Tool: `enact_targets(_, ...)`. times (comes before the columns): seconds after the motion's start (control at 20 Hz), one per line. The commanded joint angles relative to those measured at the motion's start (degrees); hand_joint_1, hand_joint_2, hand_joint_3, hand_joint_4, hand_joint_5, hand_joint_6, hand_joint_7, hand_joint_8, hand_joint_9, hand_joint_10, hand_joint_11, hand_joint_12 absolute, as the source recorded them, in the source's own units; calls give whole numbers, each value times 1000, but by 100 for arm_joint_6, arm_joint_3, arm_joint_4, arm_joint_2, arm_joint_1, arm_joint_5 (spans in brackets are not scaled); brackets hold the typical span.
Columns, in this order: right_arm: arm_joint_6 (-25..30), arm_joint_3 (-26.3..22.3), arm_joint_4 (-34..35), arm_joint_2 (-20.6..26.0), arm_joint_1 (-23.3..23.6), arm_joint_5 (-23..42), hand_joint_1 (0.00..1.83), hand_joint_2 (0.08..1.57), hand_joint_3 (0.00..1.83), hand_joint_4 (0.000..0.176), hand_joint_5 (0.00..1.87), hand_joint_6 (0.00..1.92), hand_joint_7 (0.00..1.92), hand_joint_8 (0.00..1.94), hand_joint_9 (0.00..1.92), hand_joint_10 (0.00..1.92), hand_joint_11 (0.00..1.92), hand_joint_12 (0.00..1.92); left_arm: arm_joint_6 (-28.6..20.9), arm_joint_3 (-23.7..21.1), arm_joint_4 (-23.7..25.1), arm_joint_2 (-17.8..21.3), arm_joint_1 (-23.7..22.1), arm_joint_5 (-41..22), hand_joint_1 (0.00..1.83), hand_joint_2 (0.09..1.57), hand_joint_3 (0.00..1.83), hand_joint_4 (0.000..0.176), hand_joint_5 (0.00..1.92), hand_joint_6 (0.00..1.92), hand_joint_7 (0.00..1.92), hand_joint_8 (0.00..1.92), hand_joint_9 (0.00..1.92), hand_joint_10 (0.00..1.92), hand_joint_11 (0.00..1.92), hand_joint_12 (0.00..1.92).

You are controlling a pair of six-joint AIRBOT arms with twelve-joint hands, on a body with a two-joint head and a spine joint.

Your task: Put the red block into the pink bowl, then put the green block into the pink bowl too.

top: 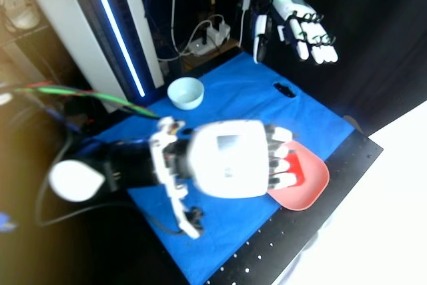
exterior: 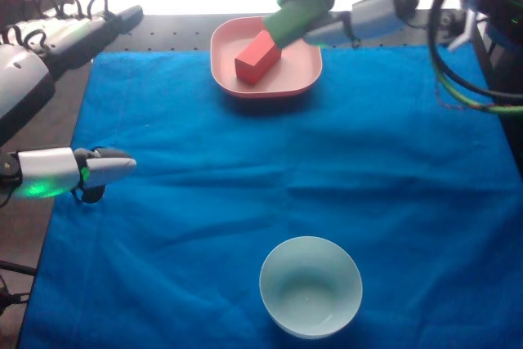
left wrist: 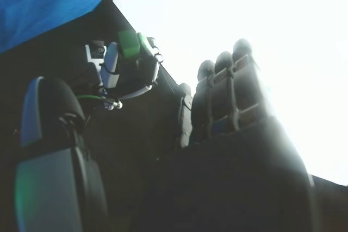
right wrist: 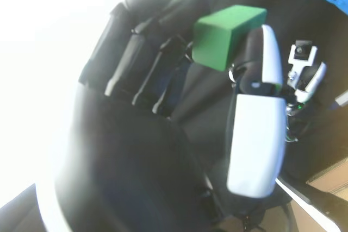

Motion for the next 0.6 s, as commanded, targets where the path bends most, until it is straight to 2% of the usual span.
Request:
enact_targets(0.0, 27, 67, 321, -37, 85, 349, 1283, 1028, 0, 0, 1044, 916, 1346, 369, 1352, 641, 1179, 1200, -33, 40, 64, -47, -77, -666, 858, 958, 3, 171, 39, 2, 83, 1, 43, 2, 50, 49)
enact_targets(0.05, 27, 77, 319, -51, 85, 330, 1283, 1028, 0, 0, 1044, 916, 1346, 369, 1352, 641, 1179, 1200, -34, 44, 68, -51, -82, -663, 858, 958, 3, 171, 39, 2, 83, 1, 43, 2, 50, 49)
enact_targets(0.1, 27, 126, 304, -100, 85, 247, 1280, 1022, 0, 0, 1061, 891, 1369, 324, 1341, 561, 1087, 1184, -34, 52, 79, -60, -95, -656, 851, 959, 4, 164, 37, 1, 67, 0, 40, 1, 51, 52)
enact_targets(0.15, 27, 181, 257, -153, 85, 150, 1281, 1025, 0, 0, 1050, 910, 1385, 286, 1375, 499, 1150, 1102, -35, 57, 81, -67, -103, -653, 841, 959, 3, 154, 37, 0, 72, 3, 44, 2, 65, 62)
enact_targets(0.25, 27, 235, 80, -219, 85, -52, 1300, 1009, 0, 0, 1079, 759, 1403, 363, 1459, 531, 1235, 1172, -41, 57, 83, -70, -105, -661, 826, 951, 0, 159, 33, 0, 84, 6, 46, 2, 63, 70)
enact_targets(0.3, 27, 237, 2, -231, 85, -128, 1306, 1009, 2, 0, 1090, 694, 1376, 452, 1454, 555, 1245, 1202, -46, 55, 84, -70, -107, -667, 826, 943, 4, 163, 39, 0, 97, 3, 54, 1, 12, 217)
enact_targets(0.35, 27, 242, -33, -239, 84, -184, 1304, 1012, 1, 0, 1110, 621, 1333, 548, 1306, 537, 1003, 1286, -56, 54, 84, -69, -107, -675, 821, 944, 6, 169, 34, 0, 95, 0, 50, 0, 2, 249)
enact_targets(0.4, 26, 266, -68, -266, 83, -237, 1262, 925, 0, 0, 920, 248, 1039, 404, 1069, 501, 814, 1248, -76, 54, 84, -69, -107, -686, 825, 949, 8, 172, 31, 0, 96, 1, 50, 0, 0, 257)
enact_targets(0.45, 26, 288, -70, -286, 83, -267, 1170, 916, 0, 0, 771, 60, 829, 203, 871, 395, 682, 1158, -85, 54, 84, -68, -106, -689, 831, 950, 4, 175, 30, 0, 97, 1, 52, 1, 0, 279)
enact_targets(0.5, 26, 299, -70, -290, 83, -287, 1054, 892, 0, 0, 521, 11, 549, 43, 629, 180, 497, 917, -86, 54, 84, -68, -106, -690, 833, 948, 1, 176, 29, 0, 105, 2, 63, 3, 0, 318)
enact_targets(0.55, 26, 311, -70, -290, 83, -300, 976, 867, 0, 40, 364, 1, 408, 8, 519, 64, 415, 862, -89, 54, 85, -68, -106, -699, 825, 947, 0, 176, 28, 0, 111, 2, 71, 3, 0, 356)
